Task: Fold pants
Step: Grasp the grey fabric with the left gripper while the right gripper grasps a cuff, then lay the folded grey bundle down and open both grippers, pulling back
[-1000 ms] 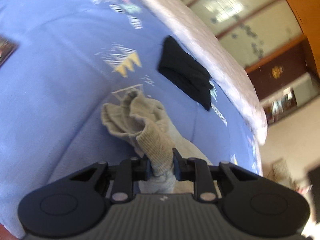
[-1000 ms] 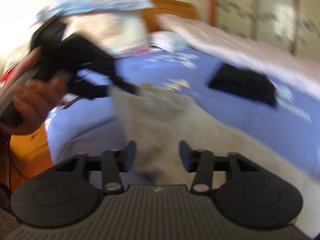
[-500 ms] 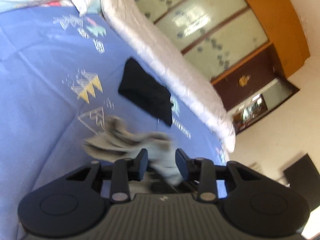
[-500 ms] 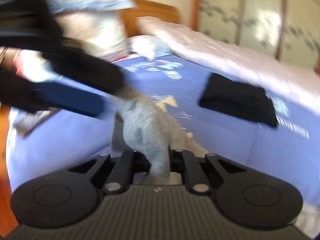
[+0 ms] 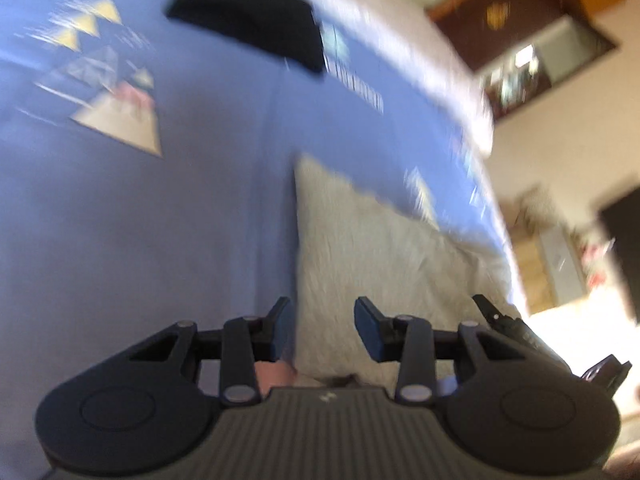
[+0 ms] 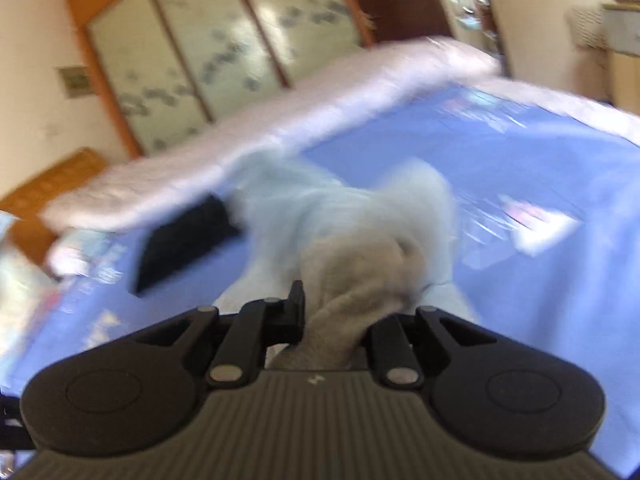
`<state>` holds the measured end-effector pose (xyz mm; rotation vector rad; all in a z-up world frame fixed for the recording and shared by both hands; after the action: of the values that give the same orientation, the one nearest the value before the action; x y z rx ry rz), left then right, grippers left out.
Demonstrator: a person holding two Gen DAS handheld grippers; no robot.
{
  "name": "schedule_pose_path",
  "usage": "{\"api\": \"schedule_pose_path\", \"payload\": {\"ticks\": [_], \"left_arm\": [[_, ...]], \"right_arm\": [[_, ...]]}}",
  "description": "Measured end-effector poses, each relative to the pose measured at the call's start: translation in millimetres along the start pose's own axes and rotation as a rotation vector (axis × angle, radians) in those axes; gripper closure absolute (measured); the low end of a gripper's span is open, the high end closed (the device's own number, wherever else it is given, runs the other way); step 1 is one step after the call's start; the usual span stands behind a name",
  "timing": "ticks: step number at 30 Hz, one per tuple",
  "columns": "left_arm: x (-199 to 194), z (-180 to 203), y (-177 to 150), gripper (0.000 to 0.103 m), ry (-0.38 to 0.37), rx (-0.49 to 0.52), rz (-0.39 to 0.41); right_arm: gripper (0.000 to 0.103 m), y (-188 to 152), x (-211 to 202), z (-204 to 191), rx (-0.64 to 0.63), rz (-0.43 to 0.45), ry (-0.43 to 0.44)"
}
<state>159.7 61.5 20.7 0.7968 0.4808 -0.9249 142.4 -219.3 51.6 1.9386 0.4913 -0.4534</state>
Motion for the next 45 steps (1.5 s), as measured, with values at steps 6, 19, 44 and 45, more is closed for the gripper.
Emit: {"api": "schedule_pose_path", "payload": {"ticks": [6, 19, 44, 45], "left_arm": [[40, 17, -20, 0.049, 0.048, 0.059, -0.091], [55, 17, -28, 0.085, 0.182, 0.13, -0.109], [-5, 17, -66, 0.054, 0.109, 0.221, -0.057], [-6, 22, -70, 0.054, 0.107, 0.243, -0.058]], "right_arm": [[0.042, -20, -25, 63, 0.233, -0.068, 0.01], [0.059, -22, 0, 88, 0.15, -0.121, -0.104], [0.05, -34, -69, 83, 0.157, -0.198, 0.014], [0.05, -38, -70, 76, 0.15, -0.215, 0.027]]}}
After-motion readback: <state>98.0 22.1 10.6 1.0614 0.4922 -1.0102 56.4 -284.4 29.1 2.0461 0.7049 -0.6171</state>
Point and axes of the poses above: each gripper's, at about its wrist camera, not at the fingertips, and x roughly the way its jaws point, z to its right, y to its top, the point moved 5 cm from there along x, roughly the way its jaws point, and after that the axes turned 3 degrees about z, right-handed, at the moved point
